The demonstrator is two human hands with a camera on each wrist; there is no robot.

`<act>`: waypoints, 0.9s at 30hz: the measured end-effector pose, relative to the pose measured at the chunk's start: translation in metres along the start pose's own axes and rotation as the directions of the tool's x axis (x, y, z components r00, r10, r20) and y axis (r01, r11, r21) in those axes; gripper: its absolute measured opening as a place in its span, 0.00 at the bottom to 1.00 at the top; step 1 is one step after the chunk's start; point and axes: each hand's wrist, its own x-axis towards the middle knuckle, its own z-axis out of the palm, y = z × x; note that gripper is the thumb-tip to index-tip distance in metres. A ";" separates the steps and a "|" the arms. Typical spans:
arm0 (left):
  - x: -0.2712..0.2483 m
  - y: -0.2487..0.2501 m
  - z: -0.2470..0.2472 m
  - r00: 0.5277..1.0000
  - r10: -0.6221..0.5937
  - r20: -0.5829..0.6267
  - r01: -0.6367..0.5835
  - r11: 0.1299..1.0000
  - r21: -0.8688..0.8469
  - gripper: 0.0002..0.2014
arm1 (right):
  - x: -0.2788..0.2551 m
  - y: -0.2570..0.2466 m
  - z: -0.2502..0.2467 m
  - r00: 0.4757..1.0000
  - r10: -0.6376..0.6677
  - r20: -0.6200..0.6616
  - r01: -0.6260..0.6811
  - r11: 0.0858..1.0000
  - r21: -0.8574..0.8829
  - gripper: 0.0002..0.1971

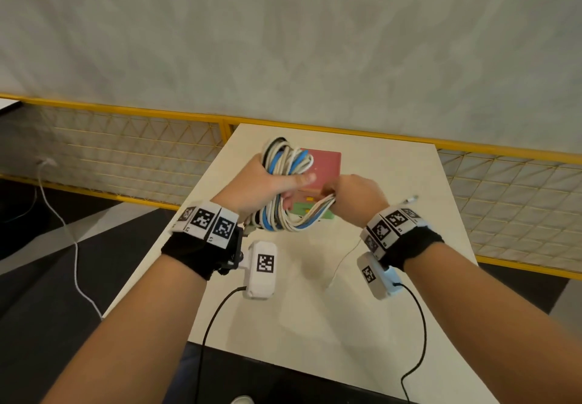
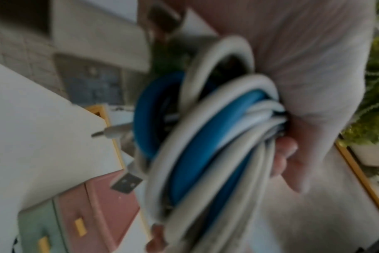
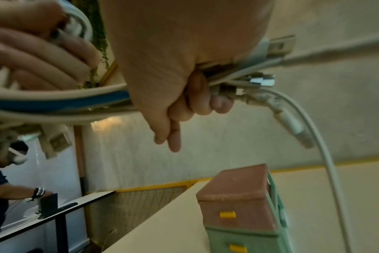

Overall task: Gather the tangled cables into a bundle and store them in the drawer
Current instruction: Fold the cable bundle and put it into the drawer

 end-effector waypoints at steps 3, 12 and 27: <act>0.002 -0.005 0.012 0.999 -0.034 -0.033 0.037 0.996 0.083 0.15 | 0.003 -0.005 -0.008 0.999 0.045 -0.028 -0.046 0.998 -0.048 0.08; 0.014 -0.026 0.040 0.985 -0.078 -0.152 0.092 0.992 0.088 0.23 | 0.001 -0.005 -0.022 0.993 -0.061 -0.103 0.085 0.967 0.242 0.21; 0.020 -0.021 0.036 0.950 -0.034 -0.311 0.031 0.999 -0.017 0.11 | -0.015 0.026 -0.032 0.997 -0.079 0.003 0.070 0.905 0.419 0.10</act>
